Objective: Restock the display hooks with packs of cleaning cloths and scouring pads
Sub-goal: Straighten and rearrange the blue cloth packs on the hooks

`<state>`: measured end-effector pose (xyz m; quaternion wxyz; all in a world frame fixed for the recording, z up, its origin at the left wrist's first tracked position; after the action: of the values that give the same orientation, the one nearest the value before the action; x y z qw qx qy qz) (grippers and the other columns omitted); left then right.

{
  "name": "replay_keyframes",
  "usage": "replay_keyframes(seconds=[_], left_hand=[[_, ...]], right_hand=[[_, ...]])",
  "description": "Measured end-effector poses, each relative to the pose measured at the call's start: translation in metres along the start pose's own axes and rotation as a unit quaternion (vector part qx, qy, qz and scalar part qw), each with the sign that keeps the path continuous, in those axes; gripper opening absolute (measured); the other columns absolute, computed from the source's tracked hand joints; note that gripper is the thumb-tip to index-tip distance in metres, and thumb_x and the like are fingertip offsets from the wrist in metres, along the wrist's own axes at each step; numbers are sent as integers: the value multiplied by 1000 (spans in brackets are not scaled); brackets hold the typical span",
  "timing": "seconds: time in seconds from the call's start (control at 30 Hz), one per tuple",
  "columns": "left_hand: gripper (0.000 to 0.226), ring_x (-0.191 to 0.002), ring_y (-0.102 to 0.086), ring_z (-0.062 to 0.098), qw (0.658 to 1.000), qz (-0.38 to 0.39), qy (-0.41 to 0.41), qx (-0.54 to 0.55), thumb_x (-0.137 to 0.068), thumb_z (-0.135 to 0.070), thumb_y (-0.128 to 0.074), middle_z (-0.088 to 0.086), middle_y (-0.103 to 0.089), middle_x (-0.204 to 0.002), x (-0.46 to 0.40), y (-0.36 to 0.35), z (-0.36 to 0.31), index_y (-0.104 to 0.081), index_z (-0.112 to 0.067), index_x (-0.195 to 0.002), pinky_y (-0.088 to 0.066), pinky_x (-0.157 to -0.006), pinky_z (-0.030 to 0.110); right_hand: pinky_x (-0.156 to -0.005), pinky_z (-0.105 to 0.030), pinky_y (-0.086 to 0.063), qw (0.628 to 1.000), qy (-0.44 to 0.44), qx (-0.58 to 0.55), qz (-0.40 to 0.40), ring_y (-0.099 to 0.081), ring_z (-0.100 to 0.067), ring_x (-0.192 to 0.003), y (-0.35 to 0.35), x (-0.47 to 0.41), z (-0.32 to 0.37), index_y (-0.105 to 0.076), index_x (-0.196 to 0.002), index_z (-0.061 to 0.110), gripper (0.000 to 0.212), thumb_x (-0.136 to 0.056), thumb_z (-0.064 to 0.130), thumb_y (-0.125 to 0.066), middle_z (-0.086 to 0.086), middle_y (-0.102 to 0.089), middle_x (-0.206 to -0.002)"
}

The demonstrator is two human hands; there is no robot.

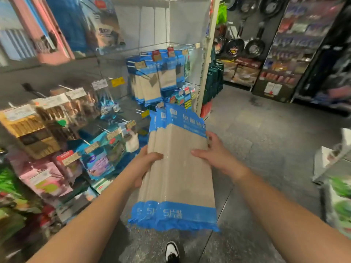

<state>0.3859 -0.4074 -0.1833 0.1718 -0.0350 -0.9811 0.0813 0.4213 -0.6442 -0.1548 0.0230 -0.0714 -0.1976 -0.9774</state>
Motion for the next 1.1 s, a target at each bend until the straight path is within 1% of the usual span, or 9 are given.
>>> replay_keyframes(seconds=[0.1, 0.2, 0.3, 0.4, 0.6, 0.73, 0.9, 1.0, 1.1], left_hand=[[58, -99, -72, 29, 1000, 17, 5, 2, -74, -21, -71, 5, -73, -113, -72, -10, -4, -53, -29, -128, -57, -80, 47], [65, -91, -73, 26, 998, 55, 16, 4, -65, -21, -71, 4, -75, -108, -134, -25, -23, -55, -28, -128, -58, -75, 42], [83, -89, -73, 25, 997, 76, 17, -6, -53, -28, -79, 7, -74, -108, -187, -33, -45, -55, -25, -132, -56, -74, 41], [87, -89, -73, 27, 997, 74, 23, -3, -53, -27, -81, 9, -72, -111, -236, -35, -60, -53, -22, -135, -57, -74, 43], [74, -99, -72, 36, 997, 68, 38, -24, -60, -22, -79, 12, -73, -115, -308, -37, -84, -55, -30, -130, -60, -75, 47], [83, -96, -72, 37, 997, 37, 52, -30, -52, -26, -80, 15, -72, -115, -360, -34, -94, -53, -28, -131, -60, -74, 49], [88, -95, -74, 33, 996, -33, 27, -78, -52, -31, -83, 8, -75, -110, -442, -29, -112, -50, -28, -134, -61, -78, 51], [92, -97, -74, 33, 987, -106, 21, -117, -54, -35, -88, 9, -73, -115, -486, -26, -126, -48, -26, -137, -60, -85, 55], [88, -83, -75, 19, 972, -174, 17, -158, -58, -32, -92, 6, -75, -104, -513, -27, -149, -48, -22, -134, -61, -69, 36]], right_hand=[[-100, -28, -45, 997, 16, 75, 2, -50, -13, -114, 19, -70, 3, -48, -123, 31, 53, -80, 36, -79, -1, -36, -133], [-73, -16, -39, 990, 23, 99, -94, -52, -8, -83, 55, -148, 10, -58, -105, 23, 15, -95, 33, -63, -10, -44, -129], [-81, -16, -37, 983, 34, 121, -137, -49, -10, -88, 79, -213, 25, -57, -90, 18, 19, -93, 35, -66, -8, -42, -123], [-76, -25, -42, 991, -5, 88, -99, -53, -14, -96, 95, -267, 27, -54, -106, 22, 34, -86, 39, -75, -1, -44, -117], [-91, -44, -56, 995, -52, 41, 77, -63, -25, -116, 89, -382, 6, -25, -141, 50, 123, -39, 70, -90, -9, -57, -136], [-66, -27, -56, 990, -6, 32, 139, -71, -9, -95, 87, -439, 18, -14, -151, 44, 99, -80, 33, -82, -1, -67, -123], [-88, -47, -58, 986, 25, -3, 167, -71, -16, -101, 98, -551, 18, -27, -149, 39, 121, -49, 51, -95, 3, -66, -123], [-75, -19, -56, 982, 43, 17, 185, -66, -9, -96, 115, -608, 34, -42, -134, 21, 76, -73, 27, -87, 5, -65, -115], [-56, -1, -42, 980, 82, 48, 176, -60, -10, -93, 139, -661, 46, -39, -133, 19, 58, -87, 5, -73, 6, -59, -108]])
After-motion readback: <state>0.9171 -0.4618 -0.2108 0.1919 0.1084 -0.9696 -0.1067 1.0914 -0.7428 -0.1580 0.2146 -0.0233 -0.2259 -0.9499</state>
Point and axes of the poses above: each hand's wrist, its own x-axis away from the middle knuckle, its own y-axis out of the back of the hand, z = x × y, the point moved 10 cm from there along -x, towards the middle knuckle
